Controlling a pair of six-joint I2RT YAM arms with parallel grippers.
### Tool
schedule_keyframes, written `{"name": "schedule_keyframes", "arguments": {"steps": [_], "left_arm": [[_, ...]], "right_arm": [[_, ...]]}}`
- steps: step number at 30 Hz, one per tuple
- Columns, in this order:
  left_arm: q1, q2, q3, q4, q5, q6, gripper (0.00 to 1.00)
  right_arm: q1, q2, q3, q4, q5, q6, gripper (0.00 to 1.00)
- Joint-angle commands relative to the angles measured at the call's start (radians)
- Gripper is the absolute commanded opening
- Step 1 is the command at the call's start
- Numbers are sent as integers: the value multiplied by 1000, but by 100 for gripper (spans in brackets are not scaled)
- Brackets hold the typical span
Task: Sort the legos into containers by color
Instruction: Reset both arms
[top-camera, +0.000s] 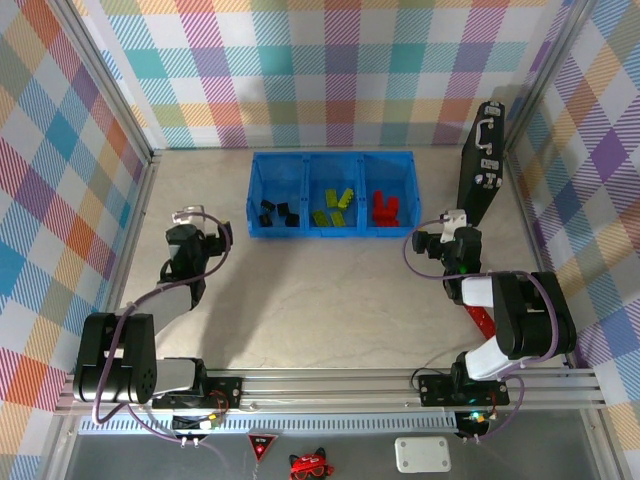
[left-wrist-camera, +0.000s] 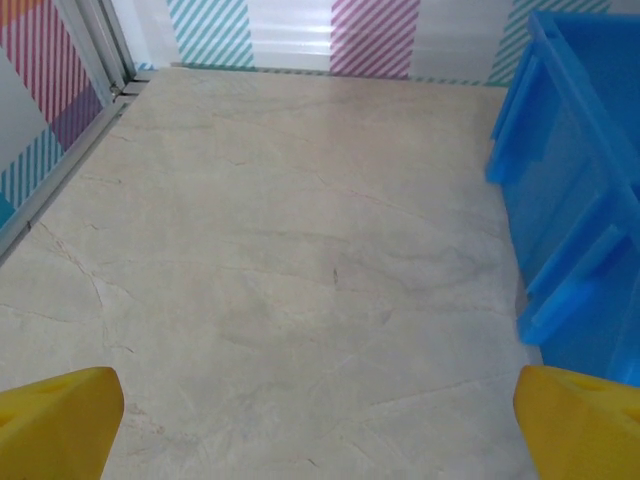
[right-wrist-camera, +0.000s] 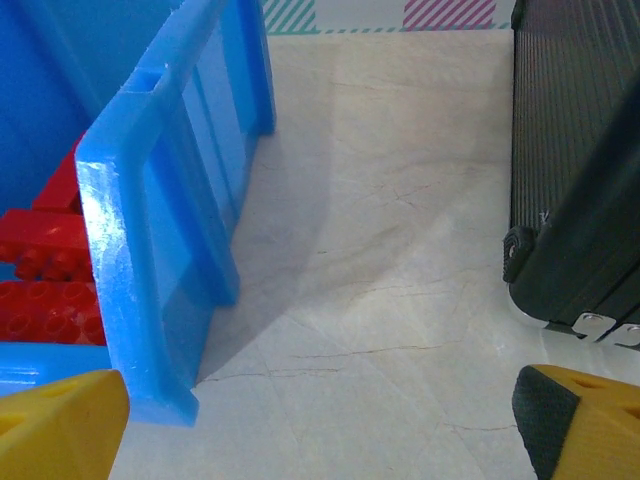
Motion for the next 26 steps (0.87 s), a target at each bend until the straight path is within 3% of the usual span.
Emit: {"name": "schedule_keyframes", "arguments": {"steps": [1, 5, 8, 10, 13, 19, 26], "left_arm": [[-4, 40, -53, 80, 60, 23, 100], [-4, 42, -70, 113, 147, 27, 100], [-8, 110, -123, 316, 268, -5, 100], [-20, 193, -124, 403, 205, -9, 100], [-16, 278, -55, 346, 252, 9, 100], [-23, 279, -33, 307, 181, -7, 100], [-24, 278, -36, 310, 180, -10, 100]], "right_arm": [[-5, 10, -3, 39, -26, 9, 99], [-6, 10, -3, 38, -26, 10, 99], [-7, 10, -4, 38, -26, 10, 99], [-7, 10, -4, 39, -26, 10, 99], [-7, 10, -3, 38, -28, 10, 99], [-7, 10, -1, 35, -29, 10, 99], [-17, 3, -20, 61, -51, 10, 99]]}}
